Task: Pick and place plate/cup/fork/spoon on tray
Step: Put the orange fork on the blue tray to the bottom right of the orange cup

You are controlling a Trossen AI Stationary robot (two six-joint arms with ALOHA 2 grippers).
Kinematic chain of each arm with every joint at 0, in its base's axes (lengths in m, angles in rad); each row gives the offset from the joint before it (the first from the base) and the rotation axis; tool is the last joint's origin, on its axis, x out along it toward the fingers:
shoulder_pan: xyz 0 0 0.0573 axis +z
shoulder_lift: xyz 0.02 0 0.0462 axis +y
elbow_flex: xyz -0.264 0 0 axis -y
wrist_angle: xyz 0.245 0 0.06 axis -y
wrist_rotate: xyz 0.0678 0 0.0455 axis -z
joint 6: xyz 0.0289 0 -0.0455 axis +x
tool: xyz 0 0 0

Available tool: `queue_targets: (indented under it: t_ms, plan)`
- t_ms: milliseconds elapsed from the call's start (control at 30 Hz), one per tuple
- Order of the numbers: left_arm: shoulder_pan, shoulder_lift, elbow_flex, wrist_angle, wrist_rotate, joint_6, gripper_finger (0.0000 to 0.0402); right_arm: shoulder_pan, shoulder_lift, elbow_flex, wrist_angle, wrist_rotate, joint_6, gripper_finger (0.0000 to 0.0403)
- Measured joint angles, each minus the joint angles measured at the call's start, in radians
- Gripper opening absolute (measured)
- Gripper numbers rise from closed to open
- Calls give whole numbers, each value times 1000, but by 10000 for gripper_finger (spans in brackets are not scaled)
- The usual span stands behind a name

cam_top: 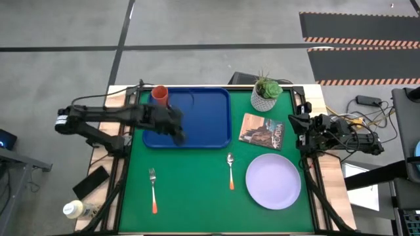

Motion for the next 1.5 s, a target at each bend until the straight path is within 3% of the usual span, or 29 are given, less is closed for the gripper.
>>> queue_targets:
  t_ms: [233,567,1133,1333,1500]
  plan:
    - [-189,155,0,89,-7,-93,59,0,0,0,0,0,0,18]
    - [-315,313,4,147,99,-289,59,0,0,0,0,-2,9,18]
    - [-442,339,5,147,387,-694,59,0,0,0,2,-2,9,18]
    - [-517,342,4,144,352,-790,59,0,0,0,7,-2,19,18]
    - [-622,367,0,138,263,-920,59,0,1,12,-4,-8,48,18]
